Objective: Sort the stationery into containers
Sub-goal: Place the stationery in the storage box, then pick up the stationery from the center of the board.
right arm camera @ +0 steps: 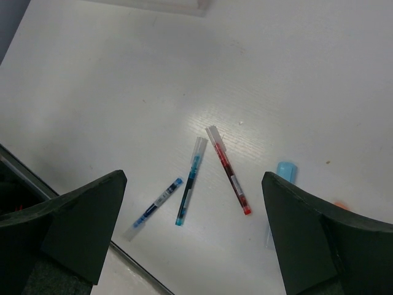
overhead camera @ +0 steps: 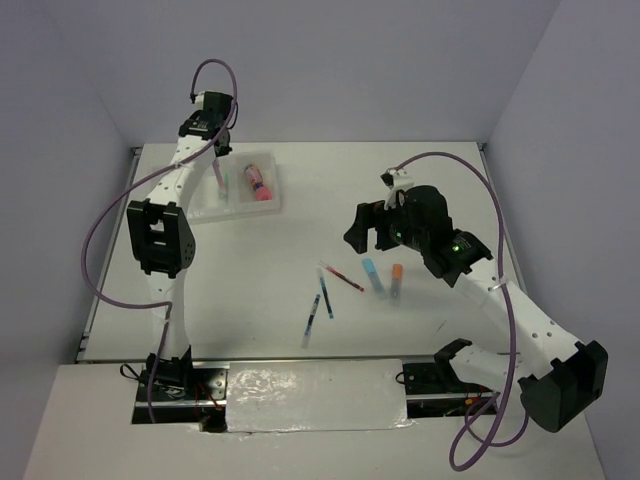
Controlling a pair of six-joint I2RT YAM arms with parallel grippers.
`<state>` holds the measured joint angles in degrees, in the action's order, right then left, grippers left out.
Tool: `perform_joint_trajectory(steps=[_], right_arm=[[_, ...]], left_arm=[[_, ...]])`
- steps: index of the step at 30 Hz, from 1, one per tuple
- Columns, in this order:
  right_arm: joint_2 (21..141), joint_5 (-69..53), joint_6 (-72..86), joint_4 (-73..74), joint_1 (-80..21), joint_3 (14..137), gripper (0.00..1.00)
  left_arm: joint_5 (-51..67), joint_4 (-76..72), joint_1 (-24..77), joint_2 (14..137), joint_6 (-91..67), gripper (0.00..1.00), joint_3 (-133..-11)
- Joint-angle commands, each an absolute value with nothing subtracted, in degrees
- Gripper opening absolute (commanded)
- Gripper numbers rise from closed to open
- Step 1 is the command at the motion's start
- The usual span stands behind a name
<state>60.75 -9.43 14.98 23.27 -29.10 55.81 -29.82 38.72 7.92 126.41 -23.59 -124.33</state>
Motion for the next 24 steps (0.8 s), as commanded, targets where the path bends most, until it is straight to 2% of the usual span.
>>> perform_joint_trajectory(steps=[1,5,9,10,11,12,13,14,19,20,21,24], right_arm=[[59.4,-9.5,13.6,24.5,-29.4,56.5,1.00],[60.6,-9.8,14.0,23.5,-29.4,56.7,1.00],[62.8,-8.2,14.2,23.5,-29.4,56.3,1.00],[63.5,-7.7,14.5,23.4,-29.4,56.3,1.00],[63.9,-7.0,14.7,23.6,-29.4,56.1,1.00],[64.2,-6.6,14.9,23.7,-29.4,55.8,1.00],[64.5,-6.4,15.2,23.8,-29.4,55.6,1.00],[65.0,-5.5,15.4,24.2,-29.4,55.3,1.00],[68.8,1.3,18.4,27.7,-29.6,53.7,0.97],[70.8,2.9,18.9,28.8,-29.9,52.7,0.94],[71.8,5.0,19.5,29.0,-30.1,52.1,0.85],[75.0,7.8,20.5,29.4,-32.0,50.0,0.73]], left_arm=[[-32.5,37.4,6.6,125.1,-20.9,0.04,-125.6],[-32.6,36.0,6.0,127.0,-19.9,0.11,-125.0],[-31.4,34.5,4.9,129.2,-19.0,0.45,-124.9],[-31.3,34.5,4.7,129.5,-19.1,0.66,-125.0],[-30.5,34.0,4.5,129.6,-19.0,0.74,-124.7],[-30.1,33.2,4.4,129.6,-19.2,0.88,-124.5],[-29.7,33.2,4.3,129.5,-19.4,0.96,-124.7],[-29.4,33.2,4.2,129.1,-19.5,0.99,-125.1],[-27.9,40.7,4.4,126.3,-22.9,0.99,-129.7],[-27.6,41.7,4.6,123.3,-23.6,0.99,-129.7],[-27.2,42.4,4.9,121.2,-24.5,0.99,-127.8],[-25.6,42.1,7.4,110.8,-25.3,0.99,-120.9]])
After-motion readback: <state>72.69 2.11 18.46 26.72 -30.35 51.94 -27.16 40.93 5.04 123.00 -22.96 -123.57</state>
